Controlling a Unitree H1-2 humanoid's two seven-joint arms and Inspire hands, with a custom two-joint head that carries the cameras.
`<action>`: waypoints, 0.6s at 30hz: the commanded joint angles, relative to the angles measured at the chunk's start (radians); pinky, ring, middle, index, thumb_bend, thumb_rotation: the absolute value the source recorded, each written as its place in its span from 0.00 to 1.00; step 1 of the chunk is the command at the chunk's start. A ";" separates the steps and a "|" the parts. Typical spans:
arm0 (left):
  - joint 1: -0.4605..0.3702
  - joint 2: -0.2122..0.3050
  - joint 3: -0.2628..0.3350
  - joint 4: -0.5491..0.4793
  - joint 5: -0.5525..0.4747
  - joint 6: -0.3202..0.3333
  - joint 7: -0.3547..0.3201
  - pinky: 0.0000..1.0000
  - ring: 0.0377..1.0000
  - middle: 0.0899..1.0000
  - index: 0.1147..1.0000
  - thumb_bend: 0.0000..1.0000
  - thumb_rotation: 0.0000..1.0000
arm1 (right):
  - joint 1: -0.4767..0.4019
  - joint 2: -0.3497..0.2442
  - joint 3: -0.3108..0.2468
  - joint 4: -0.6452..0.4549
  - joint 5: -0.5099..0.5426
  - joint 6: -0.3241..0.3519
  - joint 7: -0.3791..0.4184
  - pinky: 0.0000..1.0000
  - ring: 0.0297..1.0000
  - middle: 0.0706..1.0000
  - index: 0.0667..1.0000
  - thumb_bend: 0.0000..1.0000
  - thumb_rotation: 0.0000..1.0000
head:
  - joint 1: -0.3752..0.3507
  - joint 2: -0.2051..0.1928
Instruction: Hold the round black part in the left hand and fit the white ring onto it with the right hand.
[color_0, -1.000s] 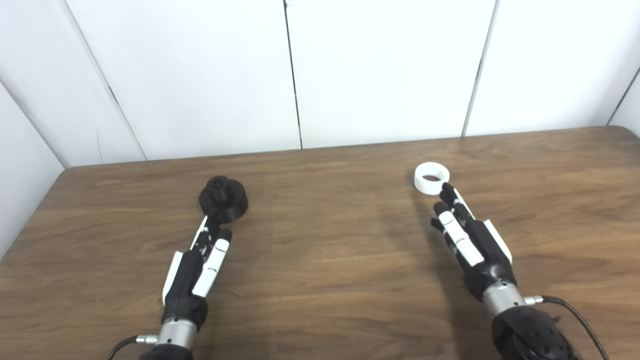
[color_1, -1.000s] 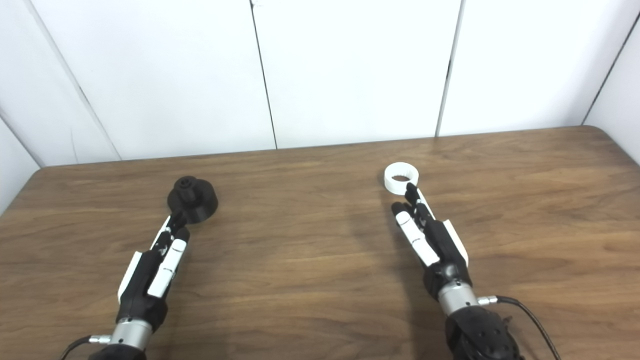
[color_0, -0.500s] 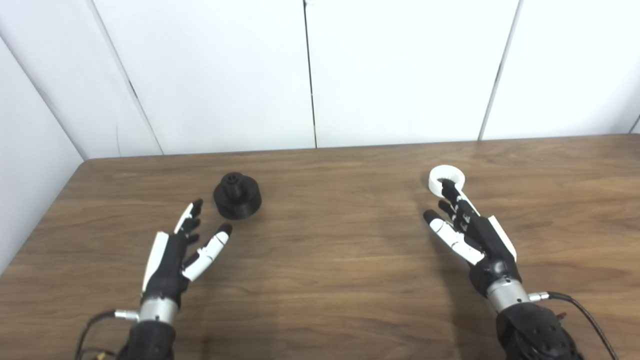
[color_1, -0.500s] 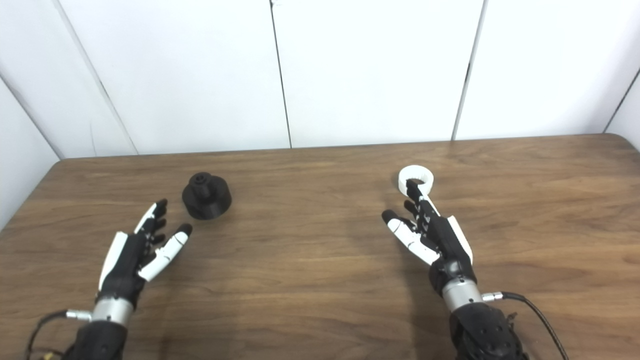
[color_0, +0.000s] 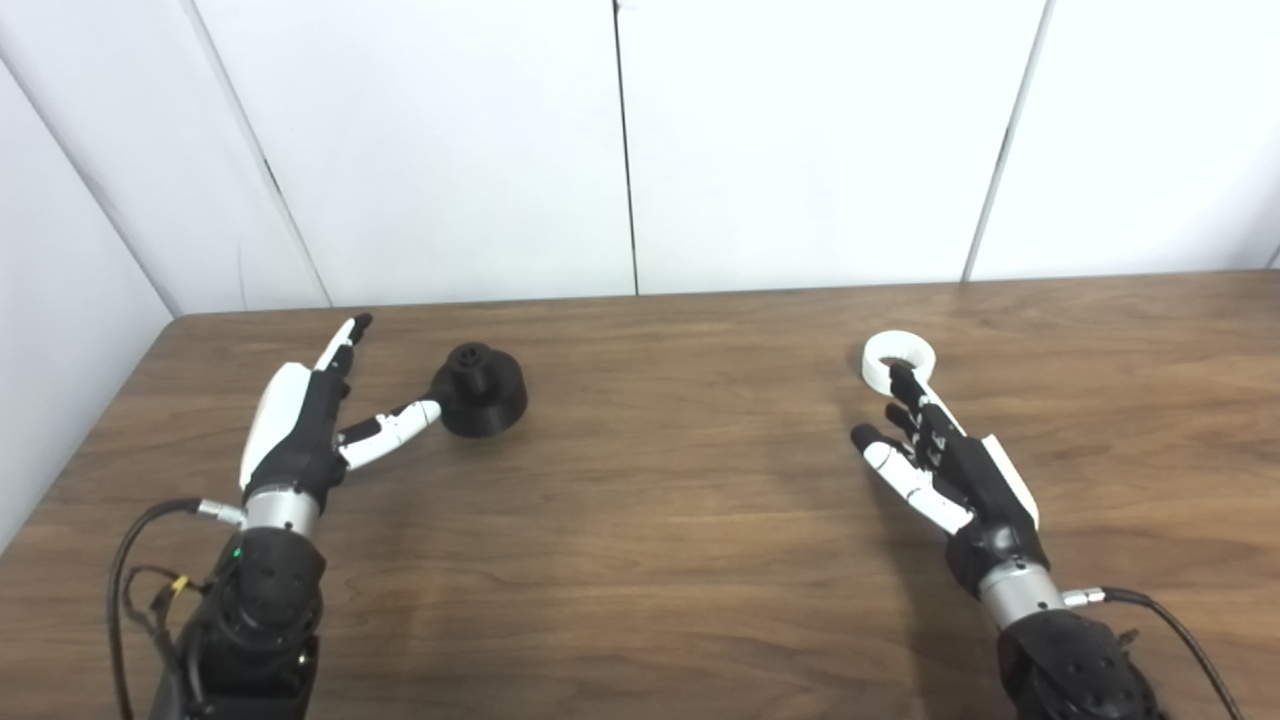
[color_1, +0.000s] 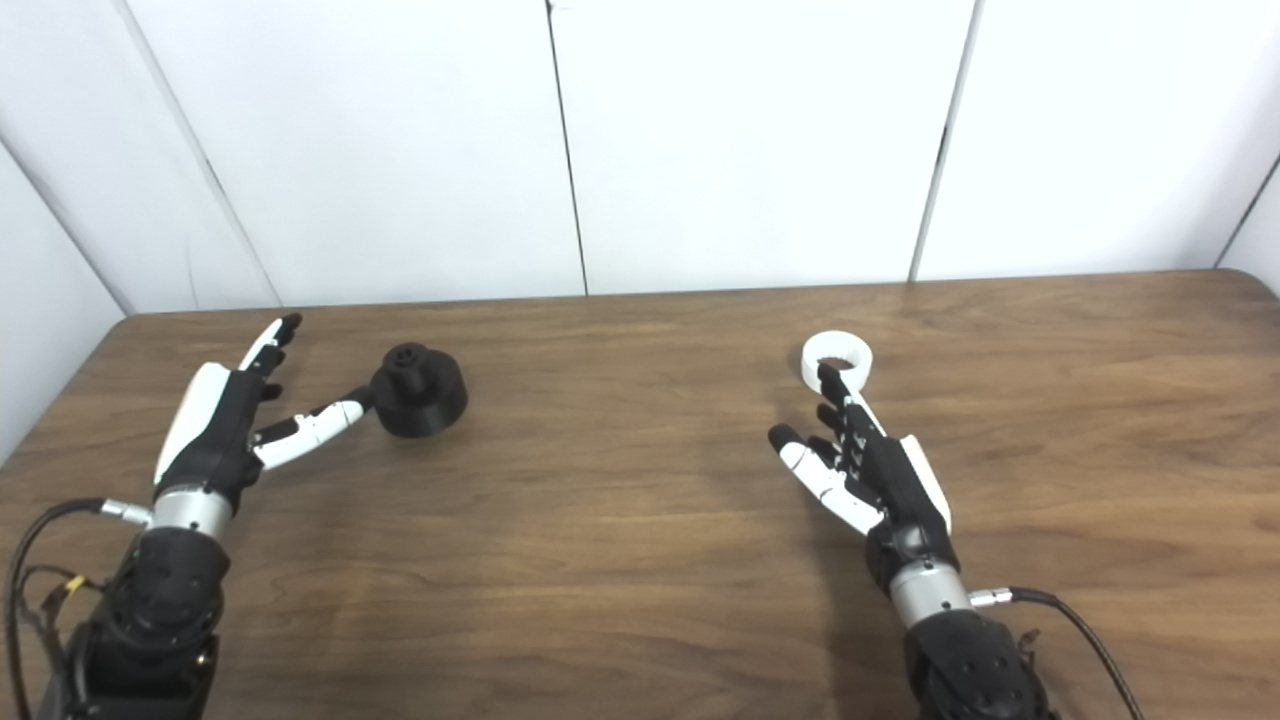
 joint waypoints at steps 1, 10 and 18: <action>-0.076 0.047 -0.006 0.010 0.035 -0.006 -0.017 0.85 0.97 0.98 0.97 0.92 0.52 | -0.030 -0.001 0.002 -0.011 -0.004 -0.050 0.004 0.90 0.96 0.97 0.95 0.57 0.45 | 0.000 -0.001; -0.160 0.117 -0.066 0.084 0.048 -0.007 -0.111 0.84 0.98 0.98 0.97 0.97 0.53 | -0.021 0.007 -0.003 -0.024 -0.008 -0.052 -0.005 0.89 0.95 0.96 0.94 0.58 0.46 | -0.004 -0.003; -0.206 0.131 -0.066 0.109 0.090 -0.005 -0.251 0.81 0.98 0.97 0.95 0.98 0.52 | -0.012 0.014 -0.008 -0.032 -0.016 -0.049 -0.008 0.91 0.96 0.97 0.94 0.59 0.47 | -0.009 0.000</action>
